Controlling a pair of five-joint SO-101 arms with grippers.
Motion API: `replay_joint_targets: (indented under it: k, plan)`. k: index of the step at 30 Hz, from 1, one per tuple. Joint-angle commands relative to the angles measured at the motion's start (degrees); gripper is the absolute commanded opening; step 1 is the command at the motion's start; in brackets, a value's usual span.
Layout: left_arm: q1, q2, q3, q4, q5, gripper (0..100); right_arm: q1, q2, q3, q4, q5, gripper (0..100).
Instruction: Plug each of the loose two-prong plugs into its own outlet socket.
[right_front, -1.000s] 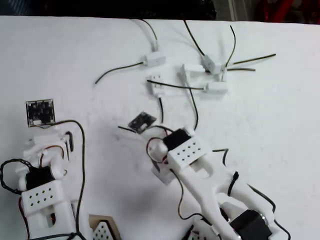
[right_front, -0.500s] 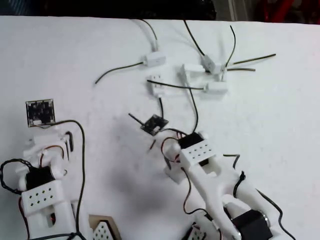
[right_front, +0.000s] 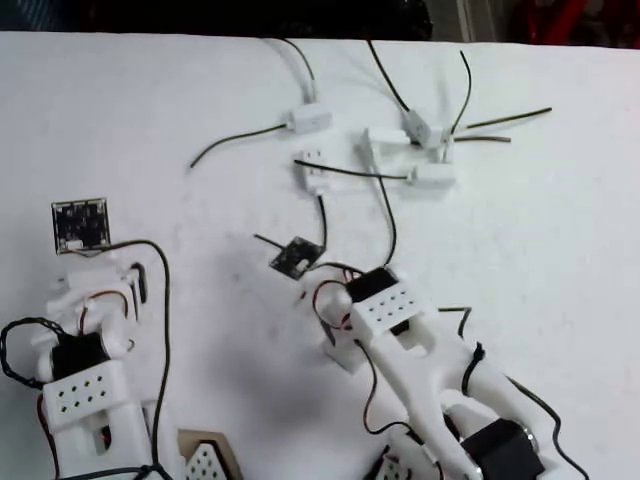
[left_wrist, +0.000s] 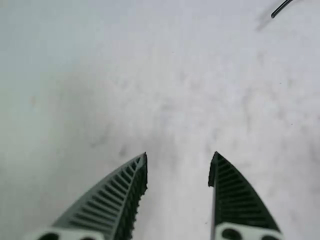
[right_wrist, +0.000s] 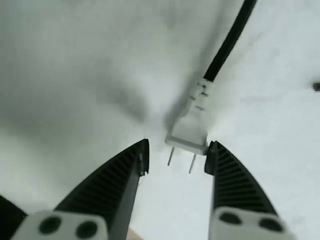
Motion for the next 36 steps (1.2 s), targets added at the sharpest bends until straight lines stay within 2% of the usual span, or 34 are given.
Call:
replay_joint_targets:
  k: [1, 6, 10, 19, 22, 28, 32, 36]
  plan:
    - [-0.31, -1.19, -0.26, -1.23, 0.44, 21, -1.54, -1.27, -5.01, 1.45, 0.09, 17.6]
    - [-0.31, -1.19, -0.26, -1.23, 0.44, 21, -4.09, -0.92, -5.89, 1.54, -3.87, 17.6]
    - [-0.31, -1.19, -0.26, -1.23, 0.44, 21, -4.97, 0.22, -2.81, 1.10, -4.04, 17.6]
    - [-0.31, -1.19, -0.26, -1.05, 0.44, 21, -0.66, 12.88, 2.46, -10.07, -3.78, 17.6]
    - [-0.31, -1.19, -0.26, -1.05, 0.44, 21, -0.57, 14.99, 0.35, -9.10, -3.78, 16.8]
    - [-0.31, -1.19, -0.26, -1.14, 0.44, 21, -0.57, 14.99, 0.09, -9.19, -3.78, 6.6]
    - [-0.31, -1.19, -0.26, -1.14, 0.44, 21, -0.57, 14.99, -0.70, -8.66, -4.13, 8.8]
    - [-0.31, -1.19, -0.26, -1.14, 0.44, 21, 0.57, 14.90, -6.77, -1.63, -4.40, 12.8]
